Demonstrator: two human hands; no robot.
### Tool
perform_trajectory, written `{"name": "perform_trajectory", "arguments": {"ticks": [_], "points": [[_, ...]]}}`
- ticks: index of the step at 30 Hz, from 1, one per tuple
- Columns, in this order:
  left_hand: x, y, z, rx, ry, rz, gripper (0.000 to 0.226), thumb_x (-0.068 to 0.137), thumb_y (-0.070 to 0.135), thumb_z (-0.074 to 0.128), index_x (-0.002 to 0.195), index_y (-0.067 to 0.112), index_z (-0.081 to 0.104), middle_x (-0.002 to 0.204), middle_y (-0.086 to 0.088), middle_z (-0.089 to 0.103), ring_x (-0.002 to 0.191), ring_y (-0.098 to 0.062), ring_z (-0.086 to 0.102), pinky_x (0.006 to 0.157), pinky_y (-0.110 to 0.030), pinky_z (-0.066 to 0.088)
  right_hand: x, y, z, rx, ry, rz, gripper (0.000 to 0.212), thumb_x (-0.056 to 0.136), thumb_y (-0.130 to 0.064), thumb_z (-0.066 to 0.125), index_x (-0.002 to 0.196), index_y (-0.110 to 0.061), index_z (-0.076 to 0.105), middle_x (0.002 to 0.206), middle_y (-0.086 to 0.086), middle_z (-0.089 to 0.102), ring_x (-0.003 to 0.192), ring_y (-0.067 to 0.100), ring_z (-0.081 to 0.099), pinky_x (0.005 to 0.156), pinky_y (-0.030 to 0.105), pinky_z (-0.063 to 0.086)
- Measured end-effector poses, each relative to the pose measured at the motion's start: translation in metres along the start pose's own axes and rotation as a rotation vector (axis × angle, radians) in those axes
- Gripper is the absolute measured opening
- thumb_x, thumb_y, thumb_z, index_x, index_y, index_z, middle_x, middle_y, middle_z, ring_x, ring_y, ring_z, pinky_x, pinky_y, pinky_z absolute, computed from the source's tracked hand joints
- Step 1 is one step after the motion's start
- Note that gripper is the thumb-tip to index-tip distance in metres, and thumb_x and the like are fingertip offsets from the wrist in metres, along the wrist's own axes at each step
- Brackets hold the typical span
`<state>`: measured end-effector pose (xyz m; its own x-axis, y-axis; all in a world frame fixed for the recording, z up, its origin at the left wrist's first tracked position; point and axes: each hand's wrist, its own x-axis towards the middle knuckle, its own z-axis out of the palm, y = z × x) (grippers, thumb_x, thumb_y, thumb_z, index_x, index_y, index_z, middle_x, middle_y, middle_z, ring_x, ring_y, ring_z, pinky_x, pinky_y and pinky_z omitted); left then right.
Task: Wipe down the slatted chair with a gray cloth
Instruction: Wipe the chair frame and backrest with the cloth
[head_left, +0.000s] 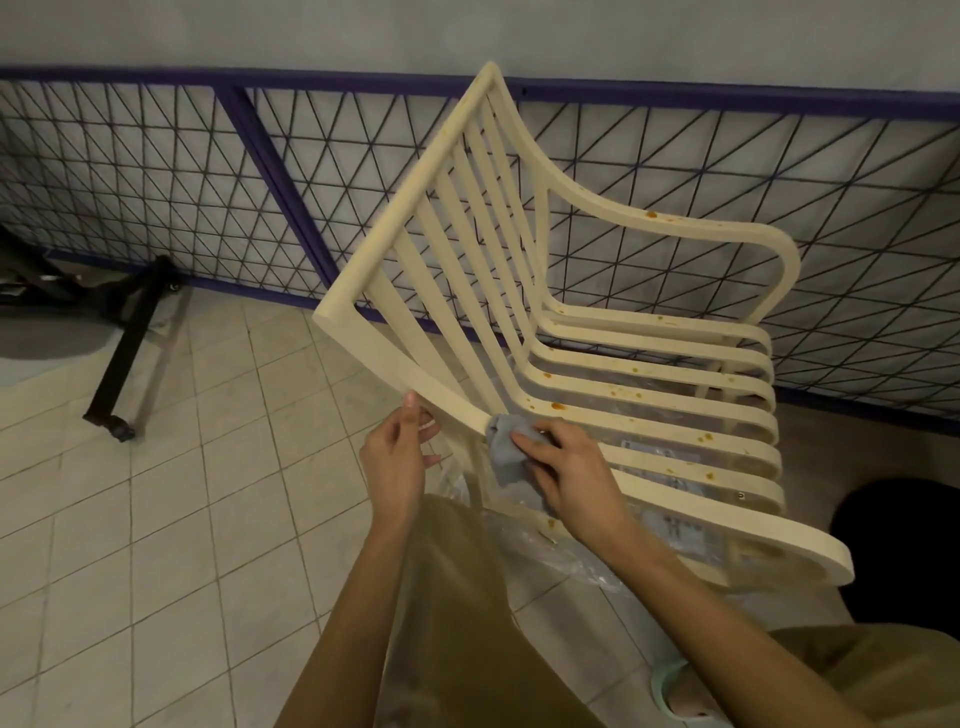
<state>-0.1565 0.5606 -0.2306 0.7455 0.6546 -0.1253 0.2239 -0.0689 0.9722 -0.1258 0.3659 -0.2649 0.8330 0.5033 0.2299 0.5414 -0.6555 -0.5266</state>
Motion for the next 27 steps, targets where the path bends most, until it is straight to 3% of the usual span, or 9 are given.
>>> {"name": "perform_trajectory", "arguments": {"ticks": [3, 8, 12, 16, 18, 21, 24, 25, 27], "points": [[0.003, 0.004, -0.004, -0.029, -0.036, -0.04, 0.049, 0.098, 0.048, 0.039, 0.111, 0.011, 0.068, 0.102, -0.003, 0.072, 0.092, -0.014, 0.07, 0.067, -0.032, 0.06, 0.027, -0.023, -0.002, 0.056, 0.005, -0.056, 0.034, 0.093, -0.018, 0.06, 0.126, -0.024, 0.062, 0.12, 0.004, 0.057, 0.108, 0.02, 0.051, 0.092, 0.028, 0.047], [0.006, 0.013, -0.014, 0.004, -0.135, -0.004, 0.03, 0.102, 0.034, 0.041, 0.105, 0.022, 0.068, 0.105, -0.005, 0.071, 0.093, -0.016, 0.069, 0.068, -0.032, 0.059, 0.056, -0.057, -0.004, 0.192, 0.015, -0.083, 0.032, 0.096, -0.02, 0.055, 0.128, -0.022, 0.06, 0.121, 0.002, 0.052, 0.109, 0.012, 0.05, 0.096, 0.016, 0.039], [0.013, 0.028, -0.025, -0.039, -0.063, 0.105, 0.023, 0.1, 0.026, 0.048, 0.111, 0.017, 0.066, 0.106, -0.001, 0.07, 0.098, -0.019, 0.066, 0.076, -0.037, 0.059, 0.064, -0.071, -0.003, 0.242, 0.021, -0.13, 0.036, 0.097, -0.026, 0.052, 0.133, -0.023, 0.053, 0.127, -0.002, 0.041, 0.101, 0.003, 0.047, 0.088, 0.015, 0.045], [0.019, 0.049, -0.036, -0.071, 0.048, 0.201, 0.025, 0.097, 0.026, 0.053, 0.117, 0.015, 0.063, 0.107, 0.005, 0.07, 0.099, -0.013, 0.066, 0.081, -0.036, 0.056, 0.058, -0.054, 0.004, 0.145, 0.0, -0.099, 0.034, 0.096, -0.026, 0.054, 0.13, -0.026, 0.055, 0.126, -0.005, 0.044, 0.099, 0.009, 0.056, 0.082, 0.01, 0.041], [0.021, 0.059, -0.041, -0.092, 0.091, 0.246, 0.03, 0.096, 0.027, 0.055, 0.123, 0.015, 0.061, 0.109, 0.004, 0.069, 0.101, -0.013, 0.066, 0.081, -0.034, 0.056, 0.058, -0.049, 0.006, 0.163, -0.002, -0.046, 0.031, 0.096, -0.027, 0.052, 0.127, -0.024, 0.057, 0.123, -0.003, 0.047, 0.1, 0.014, 0.057, 0.084, 0.018, 0.044], [0.027, 0.073, -0.045, -0.137, 0.139, 0.274, 0.031, 0.095, 0.026, 0.057, 0.124, 0.016, 0.06, 0.111, 0.003, 0.068, 0.1, -0.016, 0.066, 0.076, -0.035, 0.058, 0.065, -0.059, 0.008, 0.138, 0.11, -0.193, 0.022, 0.098, -0.04, 0.042, 0.114, -0.032, 0.054, 0.109, -0.005, 0.056, 0.092, 0.007, 0.059, 0.084, 0.034, 0.052], [0.029, 0.076, -0.047, -0.137, 0.133, 0.282, 0.024, 0.095, 0.023, 0.058, 0.118, 0.019, 0.062, 0.108, 0.001, 0.069, 0.095, -0.016, 0.068, 0.069, -0.033, 0.058, 0.083, -0.091, -0.005, 0.132, 0.12, -0.225, 0.037, 0.094, -0.036, 0.045, 0.117, -0.015, 0.064, 0.114, 0.003, 0.057, 0.091, 0.001, 0.052, 0.084, 0.016, 0.041], [0.029, 0.075, -0.047, -0.127, 0.128, 0.277, 0.024, 0.094, 0.022, 0.059, 0.118, 0.019, 0.062, 0.108, 0.001, 0.069, 0.095, -0.015, 0.068, 0.069, -0.033, 0.059, 0.086, -0.099, -0.01, 0.154, 0.12, -0.219, 0.038, 0.09, -0.031, 0.051, 0.115, -0.006, 0.066, 0.113, 0.011, 0.058, 0.091, 0.006, 0.053, 0.081, 0.013, 0.038], [0.027, 0.071, -0.048, -0.115, 0.106, 0.263, 0.026, 0.093, 0.02, 0.061, 0.119, 0.017, 0.062, 0.109, 0.0, 0.069, 0.096, -0.014, 0.068, 0.071, -0.033, 0.059, 0.087, -0.104, -0.016, 0.211, 0.059, -0.186, 0.035, 0.091, -0.025, 0.053, 0.119, -0.006, 0.064, 0.119, 0.013, 0.056, 0.098, 0.013, 0.055, 0.081, 0.016, 0.04]]}}
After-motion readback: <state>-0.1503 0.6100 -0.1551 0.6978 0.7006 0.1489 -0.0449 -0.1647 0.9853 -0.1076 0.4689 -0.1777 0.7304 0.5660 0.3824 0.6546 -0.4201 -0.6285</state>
